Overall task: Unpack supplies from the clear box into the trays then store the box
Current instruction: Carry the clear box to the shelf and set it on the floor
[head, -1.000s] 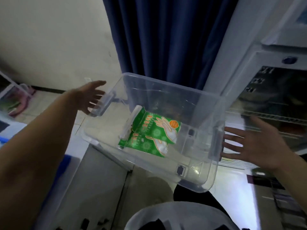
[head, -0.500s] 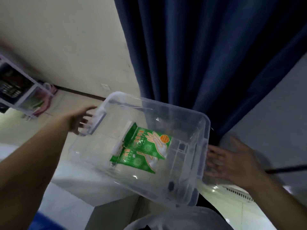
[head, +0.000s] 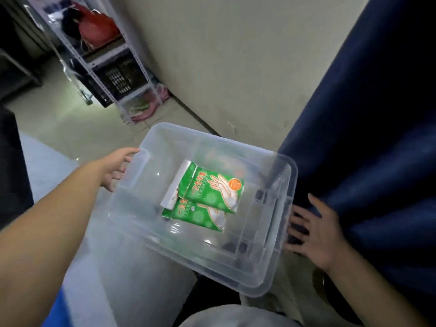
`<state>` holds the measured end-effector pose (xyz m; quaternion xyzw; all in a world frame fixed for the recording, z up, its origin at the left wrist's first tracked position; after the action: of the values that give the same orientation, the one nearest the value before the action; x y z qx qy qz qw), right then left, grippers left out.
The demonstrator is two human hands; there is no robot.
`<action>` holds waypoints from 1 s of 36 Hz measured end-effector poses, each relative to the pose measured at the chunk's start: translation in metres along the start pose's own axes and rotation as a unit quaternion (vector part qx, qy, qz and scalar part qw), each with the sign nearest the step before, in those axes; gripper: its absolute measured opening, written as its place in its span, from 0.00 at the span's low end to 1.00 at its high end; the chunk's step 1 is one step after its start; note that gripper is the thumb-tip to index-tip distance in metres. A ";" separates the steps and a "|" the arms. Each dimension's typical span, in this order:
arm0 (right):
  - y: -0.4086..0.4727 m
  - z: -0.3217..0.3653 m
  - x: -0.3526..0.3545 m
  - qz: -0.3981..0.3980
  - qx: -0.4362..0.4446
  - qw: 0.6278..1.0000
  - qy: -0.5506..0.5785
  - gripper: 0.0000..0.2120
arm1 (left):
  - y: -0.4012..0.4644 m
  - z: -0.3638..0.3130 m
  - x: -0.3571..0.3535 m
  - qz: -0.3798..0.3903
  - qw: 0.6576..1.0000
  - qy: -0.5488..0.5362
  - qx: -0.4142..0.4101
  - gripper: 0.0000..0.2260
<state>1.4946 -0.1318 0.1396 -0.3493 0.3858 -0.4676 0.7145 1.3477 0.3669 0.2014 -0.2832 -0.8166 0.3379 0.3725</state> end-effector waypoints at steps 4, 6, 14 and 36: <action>0.043 0.044 -0.070 0.025 -0.011 0.999 -0.028 0.28 | 0.055 -0.035 0.046 -0.027 0.999 -0.014 0.022 0.21; 0.063 0.071 -0.109 0.033 -0.013 0.998 -0.044 0.29 | 0.080 -0.052 0.070 -0.036 0.999 -0.022 0.031 0.21; 0.125 0.178 -0.264 0.078 -0.016 0.990 -0.117 0.30 | 0.169 -0.107 0.176 -0.054 0.994 -0.071 0.059 0.23; 0.389 0.411 -0.697 0.103 -0.053 0.931 -0.345 0.30 | 0.425 -0.204 0.390 -0.101 0.952 -0.233 0.170 0.29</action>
<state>1.8255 0.7026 0.1500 -0.4848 0.1731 -0.2209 0.8284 1.3814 0.9750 0.1405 -0.0449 -0.8353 0.4894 0.2466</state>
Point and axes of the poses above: each hand's wrist, its own y-axis towards the middle knuckle, its own x-axis out of the back of the hand, z = x × y, the point moved 10 cm from there along y, towards the middle knuckle, and after that the axes turned 10 degrees about -y, right-handed, at the moved point
